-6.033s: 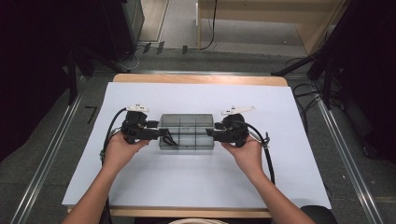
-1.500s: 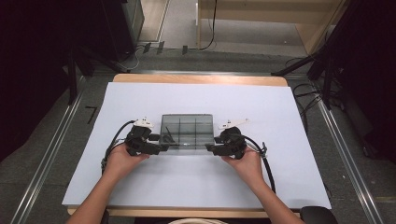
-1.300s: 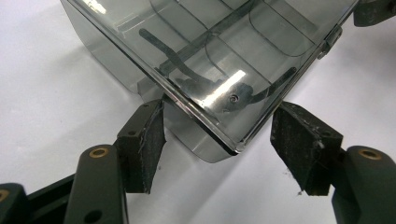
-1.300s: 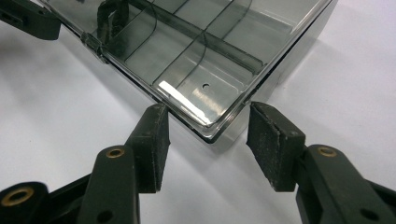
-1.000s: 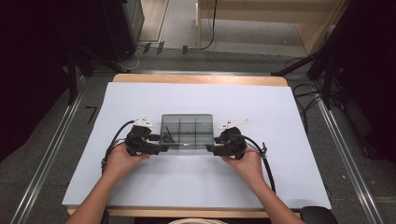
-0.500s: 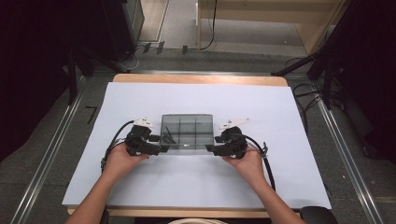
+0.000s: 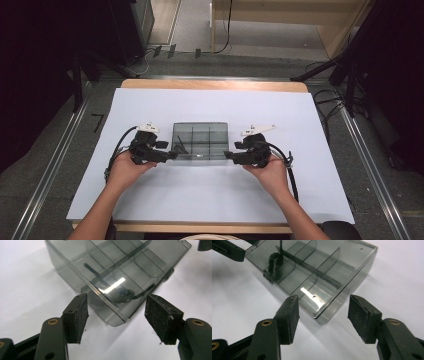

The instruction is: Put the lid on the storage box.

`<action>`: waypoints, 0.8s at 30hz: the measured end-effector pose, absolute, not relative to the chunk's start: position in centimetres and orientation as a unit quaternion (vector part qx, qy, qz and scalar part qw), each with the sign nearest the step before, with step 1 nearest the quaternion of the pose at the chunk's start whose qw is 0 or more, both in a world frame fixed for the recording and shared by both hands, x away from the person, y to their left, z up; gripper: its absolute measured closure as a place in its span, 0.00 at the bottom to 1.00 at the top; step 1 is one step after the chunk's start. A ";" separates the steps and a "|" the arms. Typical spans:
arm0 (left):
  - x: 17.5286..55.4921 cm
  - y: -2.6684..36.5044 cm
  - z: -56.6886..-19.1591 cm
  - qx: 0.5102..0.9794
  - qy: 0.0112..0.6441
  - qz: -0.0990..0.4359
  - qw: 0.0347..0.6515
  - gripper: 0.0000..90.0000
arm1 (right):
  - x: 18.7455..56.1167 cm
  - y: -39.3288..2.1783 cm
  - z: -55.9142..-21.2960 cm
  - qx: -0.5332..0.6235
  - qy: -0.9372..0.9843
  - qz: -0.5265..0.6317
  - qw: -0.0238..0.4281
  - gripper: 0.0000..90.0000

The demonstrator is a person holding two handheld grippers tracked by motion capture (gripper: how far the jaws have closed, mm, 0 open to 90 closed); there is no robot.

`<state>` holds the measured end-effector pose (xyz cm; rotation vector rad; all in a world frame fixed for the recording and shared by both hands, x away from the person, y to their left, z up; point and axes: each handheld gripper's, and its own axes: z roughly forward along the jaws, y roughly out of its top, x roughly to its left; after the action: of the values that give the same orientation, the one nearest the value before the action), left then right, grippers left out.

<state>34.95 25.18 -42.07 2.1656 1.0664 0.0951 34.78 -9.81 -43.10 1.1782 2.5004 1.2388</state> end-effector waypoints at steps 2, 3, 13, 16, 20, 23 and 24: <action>35.0 25.4 -41.9 0.836 0.416 0.037 0.357 0.41 | 34.9 -10.1 -43.0 0.391 0.821 0.410 0.060 0.48; 35.0 25.4 -41.9 0.835 0.416 0.039 0.358 0.41 | 34.9 -10.3 -42.9 0.393 0.820 0.412 0.061 0.47; 35.4 26.4 -41.4 0.830 0.422 0.051 0.360 0.41 | 36.0 -12.5 -42.5 0.420 0.799 0.422 0.080 0.39; 35.7 26.6 -41.5 0.829 0.424 0.055 0.359 0.41 | 36.4 -13.2 -42.5 0.434 0.791 0.424 0.082 0.37; 36.0 27.0 -41.7 0.829 0.428 0.058 0.356 0.41 | 36.8 -13.9 -42.6 0.445 0.785 0.420 0.093 0.37; 36.2 27.4 -41.8 0.826 0.433 0.057 0.356 0.41 | 37.1 -14.6 -42.8 0.456 0.781 0.414 0.099 0.34; 36.3 27.5 -41.8 0.825 0.435 0.058 0.356 0.41 | 37.3 -14.8 -42.8 0.458 0.781 0.413 0.100 0.34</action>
<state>36.29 27.49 -41.79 2.1296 1.1245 0.1496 37.25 -14.80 -42.81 1.3532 2.3084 1.2191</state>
